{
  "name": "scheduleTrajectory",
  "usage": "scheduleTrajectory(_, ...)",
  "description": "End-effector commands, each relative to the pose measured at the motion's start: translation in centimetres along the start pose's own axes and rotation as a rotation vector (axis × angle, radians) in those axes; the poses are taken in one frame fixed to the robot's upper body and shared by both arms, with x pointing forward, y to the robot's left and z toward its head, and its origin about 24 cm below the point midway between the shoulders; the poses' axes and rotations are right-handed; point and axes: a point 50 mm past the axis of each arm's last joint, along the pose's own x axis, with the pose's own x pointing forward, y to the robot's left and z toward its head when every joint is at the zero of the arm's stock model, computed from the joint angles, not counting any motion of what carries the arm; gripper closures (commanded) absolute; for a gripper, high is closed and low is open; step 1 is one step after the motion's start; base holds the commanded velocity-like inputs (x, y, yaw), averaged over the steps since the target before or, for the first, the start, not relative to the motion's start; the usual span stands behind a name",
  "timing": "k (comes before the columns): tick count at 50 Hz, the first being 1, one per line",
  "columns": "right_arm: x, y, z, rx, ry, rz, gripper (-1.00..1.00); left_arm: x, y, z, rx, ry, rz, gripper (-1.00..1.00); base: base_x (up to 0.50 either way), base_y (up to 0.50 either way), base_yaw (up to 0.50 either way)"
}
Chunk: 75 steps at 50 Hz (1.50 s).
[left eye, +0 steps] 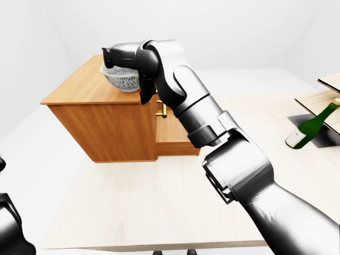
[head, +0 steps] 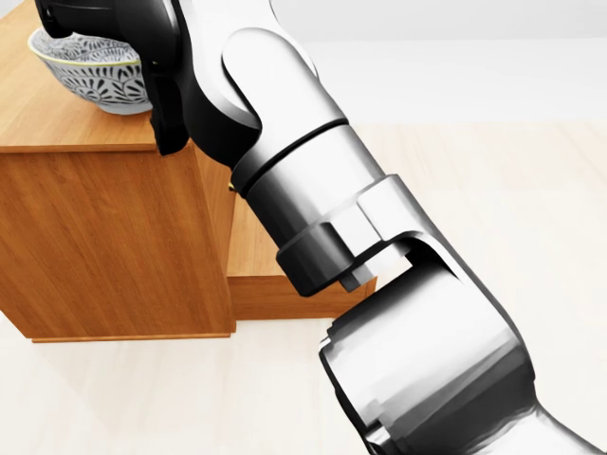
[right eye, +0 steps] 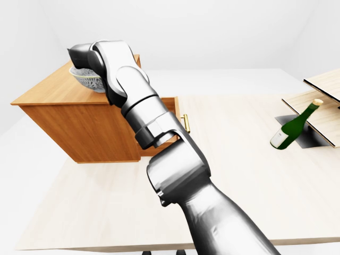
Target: Put the bowl on top of the cabinet.
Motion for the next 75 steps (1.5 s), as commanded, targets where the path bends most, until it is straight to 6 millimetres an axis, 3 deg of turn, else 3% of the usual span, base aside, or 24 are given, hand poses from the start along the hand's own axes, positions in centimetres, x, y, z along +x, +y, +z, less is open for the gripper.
scheduleTrajectory(1, 0.1, 0.4, -0.3, -0.007, 0.015, 0.005, -1.00, -0.1, -0.1, -0.1, 0.000, 0.003, -0.008, -1.00, 0.00, 0.00, 0.00)
scheduleTrajectory(10, 0.2, 1.1, -0.5, 0.000, 0.012, 0.013, -1.00, -0.3, -0.3, -0.1, -0.006, 0.004, -0.014, -1.00, 0.00, 0.00, 0.00)
scheduleTrajectory(20, -0.2, 0.3, -0.3, 0.018, -0.011, -0.021, -1.00, -0.1, -0.3, 0.1, -0.016, -0.002, -0.009, -1.00, 0.00, 0.00, 0.00)
scheduleTrajectory(33, -3.5, -4.2, -0.4, -0.046, -0.019, -0.236, -1.00, -0.2, -0.5, 0.3, -0.019, -0.004, -0.015, -1.00, 0.00, 0.00, 0.00)
scheduleTrajectory(50, -7.3, -6.1, -2.8, -0.082, 0.044, -0.430, -1.00, -0.3, -0.6, 0.2, -0.019, -0.003, -0.020, -1.00, 0.00, 0.00, 0.00)
scheduleTrajectory(59, -7.4, -3.4, -5.5, -0.019, 0.071, -0.407, -1.00, -0.4, -0.7, 0.2, -0.018, -0.003, -0.022, -1.00, 0.00, 0.00, 0.00)
scheduleTrajectory(67, -8.4, -2.2, -7.1, 0.005, 0.091, -0.428, -1.00, -0.5, -0.5, 0.1, -0.010, 0.001, -0.020, -1.00, 0.00, 0.00, 0.00)
scheduleTrajectory(75, -9.8, -1.0, -7.3, -0.024, 0.110, -0.478, -1.00, -0.6, -0.4, -0.1, -0.003, 0.004, -0.023, -1.00, 0.00, 0.00, 0.00)
